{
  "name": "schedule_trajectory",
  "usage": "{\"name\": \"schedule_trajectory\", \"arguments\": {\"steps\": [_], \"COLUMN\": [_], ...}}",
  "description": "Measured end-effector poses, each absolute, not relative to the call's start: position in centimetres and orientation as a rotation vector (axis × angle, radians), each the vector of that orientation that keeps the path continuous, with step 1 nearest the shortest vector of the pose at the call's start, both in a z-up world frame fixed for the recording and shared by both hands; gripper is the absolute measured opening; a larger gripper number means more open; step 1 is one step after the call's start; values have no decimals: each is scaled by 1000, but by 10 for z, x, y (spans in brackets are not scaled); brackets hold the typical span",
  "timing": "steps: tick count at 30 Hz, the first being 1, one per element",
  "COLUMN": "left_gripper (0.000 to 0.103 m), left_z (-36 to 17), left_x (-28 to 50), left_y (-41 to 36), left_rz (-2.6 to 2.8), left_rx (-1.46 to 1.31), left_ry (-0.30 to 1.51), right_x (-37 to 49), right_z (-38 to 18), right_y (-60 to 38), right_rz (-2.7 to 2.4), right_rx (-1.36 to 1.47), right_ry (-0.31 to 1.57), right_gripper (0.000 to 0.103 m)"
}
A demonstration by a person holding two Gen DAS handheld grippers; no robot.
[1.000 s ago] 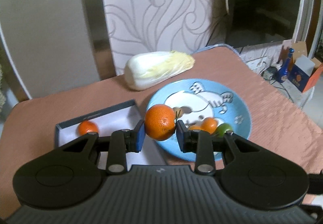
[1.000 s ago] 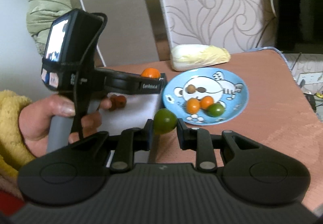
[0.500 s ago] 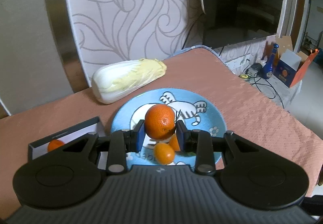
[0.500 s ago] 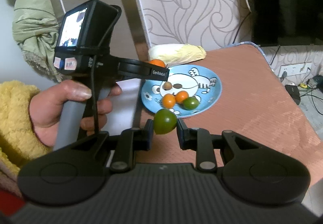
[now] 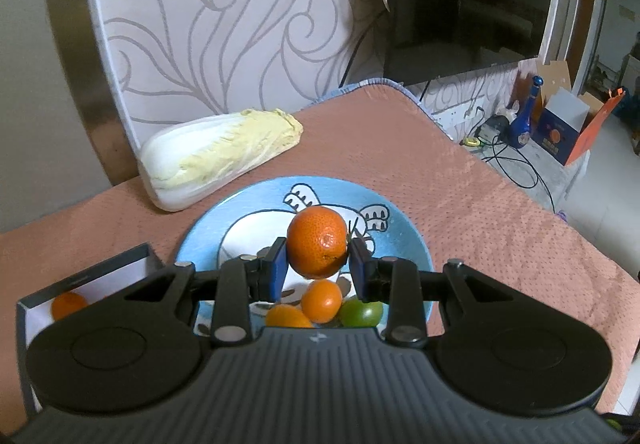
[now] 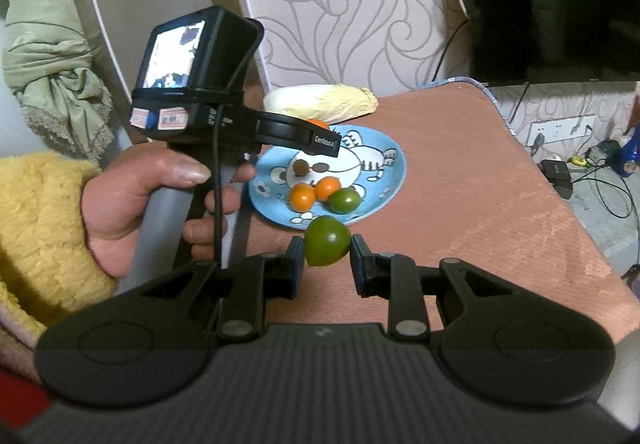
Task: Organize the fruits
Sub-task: 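Carry the mandarin onto the blue plate and open the left tool while the right holds the lime, then lower the lime onto the blue plate and open the right tool while the left returns to the box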
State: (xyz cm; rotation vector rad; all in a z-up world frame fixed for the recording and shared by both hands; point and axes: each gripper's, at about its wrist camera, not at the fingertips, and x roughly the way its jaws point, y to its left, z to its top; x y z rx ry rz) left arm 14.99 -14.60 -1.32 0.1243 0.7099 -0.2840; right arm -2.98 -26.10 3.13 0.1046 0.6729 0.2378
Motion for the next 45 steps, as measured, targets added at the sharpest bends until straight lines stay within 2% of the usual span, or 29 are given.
{"name": "schedule_trajectory", "arguments": {"steps": [20,25,35,39,45], "left_gripper": [39,53,56,62,62], "left_z": [-37,-31,-8,3,16], "left_x": [173,167,146,134,115], "left_y": [-173,-170,-162,-158,-149], "left_rz": [-301,-299,-304,-311,-313], "left_rx": [173,175,140,130,114], "left_ry": [722,693,661,637,619], "right_x": [-37,-35,-26,-21,-14], "right_z": [29,29,27,26,24], "right_y": [-271,-269,-267,-265,-261], "right_rz": [163,173,209,231,263], "right_rx": [109,112,113,118,123], "right_ry": [685,684,684,686,687], "right_gripper": [28,28,28,28,28]}}
